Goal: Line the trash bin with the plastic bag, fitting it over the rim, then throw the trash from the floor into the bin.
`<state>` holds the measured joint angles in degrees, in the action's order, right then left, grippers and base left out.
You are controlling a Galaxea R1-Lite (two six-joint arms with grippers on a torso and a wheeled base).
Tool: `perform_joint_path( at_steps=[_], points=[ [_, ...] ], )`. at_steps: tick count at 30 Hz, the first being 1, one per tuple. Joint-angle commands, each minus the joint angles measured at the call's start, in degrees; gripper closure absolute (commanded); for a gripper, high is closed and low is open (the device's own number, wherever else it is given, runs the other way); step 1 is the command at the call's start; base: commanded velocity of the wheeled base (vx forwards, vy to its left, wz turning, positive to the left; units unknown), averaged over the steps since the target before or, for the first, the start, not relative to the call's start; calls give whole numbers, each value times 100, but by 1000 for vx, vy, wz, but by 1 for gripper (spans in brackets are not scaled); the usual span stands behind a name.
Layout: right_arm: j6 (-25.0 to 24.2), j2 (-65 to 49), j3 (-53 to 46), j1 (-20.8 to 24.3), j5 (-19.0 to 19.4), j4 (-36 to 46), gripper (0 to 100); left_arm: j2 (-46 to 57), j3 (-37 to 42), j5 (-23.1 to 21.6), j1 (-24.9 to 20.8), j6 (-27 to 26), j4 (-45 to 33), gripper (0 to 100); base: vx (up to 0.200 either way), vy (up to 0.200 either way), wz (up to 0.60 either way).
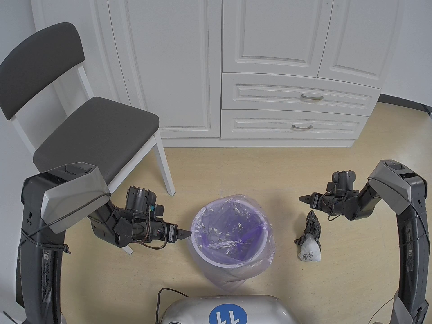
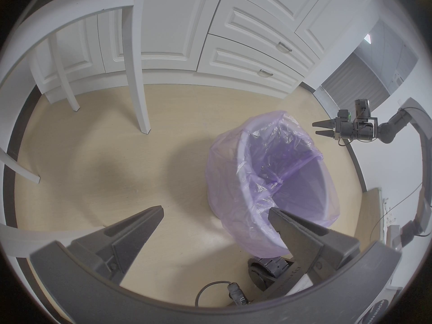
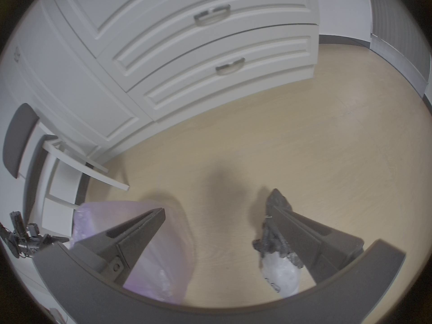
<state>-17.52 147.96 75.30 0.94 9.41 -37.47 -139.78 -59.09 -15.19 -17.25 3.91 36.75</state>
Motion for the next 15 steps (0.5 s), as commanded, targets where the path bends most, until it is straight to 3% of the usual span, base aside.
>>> perform_joint_path(
  at_steps=[1, 3, 4, 9, 15],
  points=[
    [258, 453, 600, -191, -97, 654, 0, -85, -6, 25, 20, -198, -2, 0, 0, 0, 0],
    [346, 497, 758, -208, -176, 900, 0, -85, 11, 34, 20, -251, 16, 0, 0, 0, 0],
    [433, 629, 1110, -234, -458, 1357, 0, -94, 38, 34, 46, -303, 51, 0, 0, 0, 0],
    [600, 1271, 2217, -252, -625, 2025, 0, -102, 20, 42, 64, -321, 60, 0, 0, 0, 0],
    [627, 1903, 3773, -305, -844, 4099, 0, -138, -24, 34, 134, -321, 130, 0, 0, 0, 0]
  ],
)
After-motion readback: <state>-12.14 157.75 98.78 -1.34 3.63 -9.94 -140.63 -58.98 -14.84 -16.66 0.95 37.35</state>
